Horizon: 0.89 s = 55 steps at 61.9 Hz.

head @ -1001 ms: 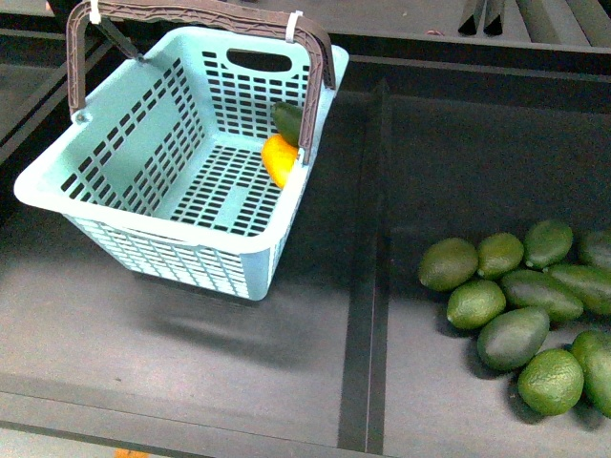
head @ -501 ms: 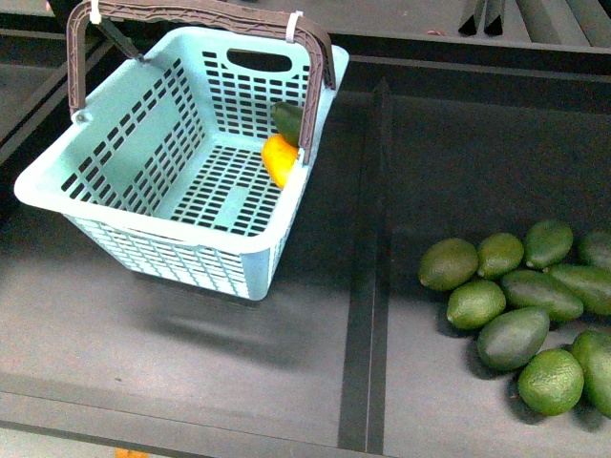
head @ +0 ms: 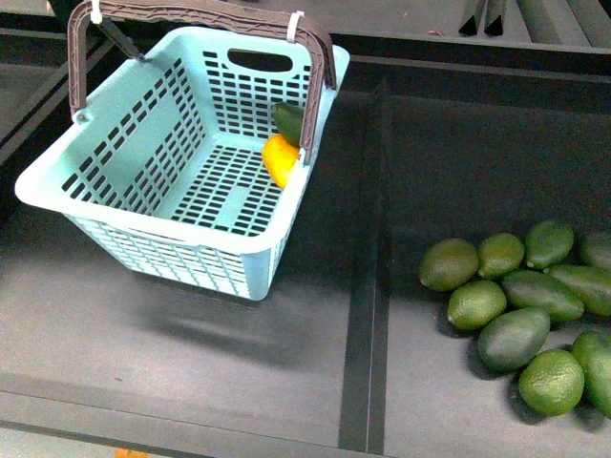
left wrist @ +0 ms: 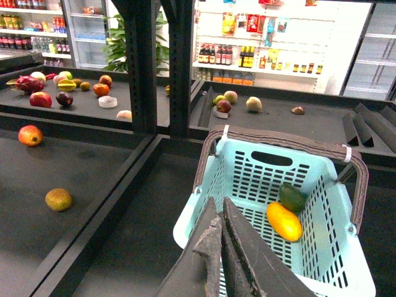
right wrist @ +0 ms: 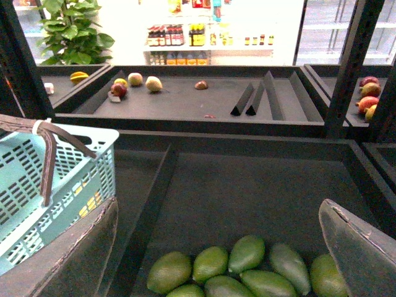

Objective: Pick mango and avocado into basket

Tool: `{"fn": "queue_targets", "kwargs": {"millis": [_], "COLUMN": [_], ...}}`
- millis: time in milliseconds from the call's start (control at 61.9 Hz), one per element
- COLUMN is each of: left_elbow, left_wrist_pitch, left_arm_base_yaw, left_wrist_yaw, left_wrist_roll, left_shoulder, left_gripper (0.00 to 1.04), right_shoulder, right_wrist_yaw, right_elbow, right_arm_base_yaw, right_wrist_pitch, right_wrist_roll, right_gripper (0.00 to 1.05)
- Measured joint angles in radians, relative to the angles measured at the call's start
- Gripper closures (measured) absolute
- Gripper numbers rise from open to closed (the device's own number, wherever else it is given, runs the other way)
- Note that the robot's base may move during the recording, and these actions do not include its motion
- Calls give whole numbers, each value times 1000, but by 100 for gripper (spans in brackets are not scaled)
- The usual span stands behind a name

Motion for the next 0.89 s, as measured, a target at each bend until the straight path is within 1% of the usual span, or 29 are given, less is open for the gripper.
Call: {"fn": "queue_targets", "kwargs": {"millis": [387, 468, 484, 581, 597, 662, 678, 791, 807, 840, 888], "left_elbow": [0, 0, 0, 0, 0, 0, 0, 0, 0, 0, 0], "left_wrist_pitch": [-1, -1, -1, -1, -1, -1, -1, -1, -1, -1, -1], "left_arm_base_yaw": [0, 0, 0, 0, 0, 0, 0, 0, 0, 0, 0], "left_wrist_yaw": [0, 0, 0, 0, 0, 0, 0, 0, 0, 0, 0], "left_wrist_roll": [0, 0, 0, 0, 0, 0, 0, 0, 1, 1, 1], "left_shoulder": [0, 0, 0, 0, 0, 0, 0, 0, 0, 0, 0], "left_gripper": [102, 84, 78, 57, 51, 37, 32, 8, 7, 9, 8], "right_shoulder": [0, 0, 0, 0, 0, 0, 0, 0, 0, 0, 0], "right_wrist_yaw": [0, 0, 0, 0, 0, 0, 0, 0, 0, 0, 0], "right_elbow": [0, 0, 0, 0, 0, 0, 0, 0, 0, 0, 0], "right_arm_base_yaw": [0, 0, 0, 0, 0, 0, 0, 0, 0, 0, 0], "right_wrist_pitch": [0, 0, 0, 0, 0, 0, 0, 0, 0, 0, 0], "right_wrist_roll": [0, 0, 0, 0, 0, 0, 0, 0, 0, 0, 0], "right_gripper": [9, 9, 9, 9, 9, 9, 9, 9, 9, 9, 9]}}
